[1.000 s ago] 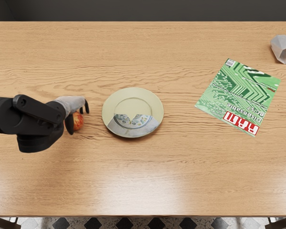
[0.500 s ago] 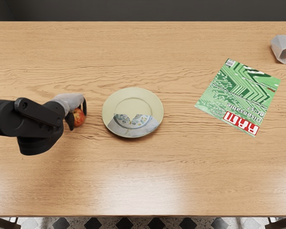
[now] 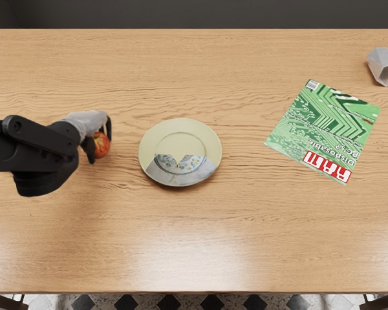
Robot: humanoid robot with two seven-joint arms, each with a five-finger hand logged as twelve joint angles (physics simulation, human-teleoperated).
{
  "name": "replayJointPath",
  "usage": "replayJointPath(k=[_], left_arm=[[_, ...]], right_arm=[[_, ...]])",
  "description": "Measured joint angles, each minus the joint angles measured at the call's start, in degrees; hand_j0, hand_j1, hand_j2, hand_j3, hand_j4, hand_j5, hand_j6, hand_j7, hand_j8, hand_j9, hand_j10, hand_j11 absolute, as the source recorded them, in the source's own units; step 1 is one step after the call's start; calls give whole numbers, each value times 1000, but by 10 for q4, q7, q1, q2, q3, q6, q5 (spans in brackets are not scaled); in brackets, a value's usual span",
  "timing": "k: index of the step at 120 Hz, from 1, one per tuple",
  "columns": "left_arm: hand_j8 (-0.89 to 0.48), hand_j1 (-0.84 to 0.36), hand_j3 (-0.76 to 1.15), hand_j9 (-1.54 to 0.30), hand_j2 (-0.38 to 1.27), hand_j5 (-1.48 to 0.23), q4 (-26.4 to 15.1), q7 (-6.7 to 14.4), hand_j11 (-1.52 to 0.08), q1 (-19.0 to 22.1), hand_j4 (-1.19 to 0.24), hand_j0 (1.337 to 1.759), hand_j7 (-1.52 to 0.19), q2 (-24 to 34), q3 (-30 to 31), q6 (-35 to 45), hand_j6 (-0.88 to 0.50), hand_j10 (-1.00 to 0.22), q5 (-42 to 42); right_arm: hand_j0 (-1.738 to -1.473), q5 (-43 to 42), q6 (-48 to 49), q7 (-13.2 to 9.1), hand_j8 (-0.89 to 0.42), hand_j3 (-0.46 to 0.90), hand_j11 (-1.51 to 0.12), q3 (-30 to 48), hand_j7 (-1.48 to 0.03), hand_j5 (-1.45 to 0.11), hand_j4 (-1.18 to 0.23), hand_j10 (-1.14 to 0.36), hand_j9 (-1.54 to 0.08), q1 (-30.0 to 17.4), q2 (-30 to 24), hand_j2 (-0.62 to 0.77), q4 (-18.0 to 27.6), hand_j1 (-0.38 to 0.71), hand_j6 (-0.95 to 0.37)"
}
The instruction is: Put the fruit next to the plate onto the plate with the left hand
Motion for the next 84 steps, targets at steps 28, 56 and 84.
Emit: replayJointPath(k=[28,56,84], left_arm=[[-347,-320,0,-1176,487,-1230,-38,-2,-1185,-54,-473,1648,-1190,23,-17,-3,-259,-841,-15],[-355,-303,0,-1176,456,-1239,-56,-2,-1184,-92,-477,1649,-1193,25,-76,-9,-269,-848,-30],[-380,-278,0,-1176,439,-1222,-58,-2,-1184,-104,-507,1650,-1193,-12,-125,-13,-297,-850,-48]], right_arm=[[-1658,0,0,0,-33,0,-43,0,-43,-43,-33,-33,-43,0,0,-7,0,-310,-34],[-1658,0,0,0,-33,0,-43,0,-43,-43,-33,-33,-43,0,0,-7,0,-310,-34],[-1658,0,0,0,-33,0,-43,0,-43,-43,-33,-33,-43,0,0,-7,0,-310,-34]])
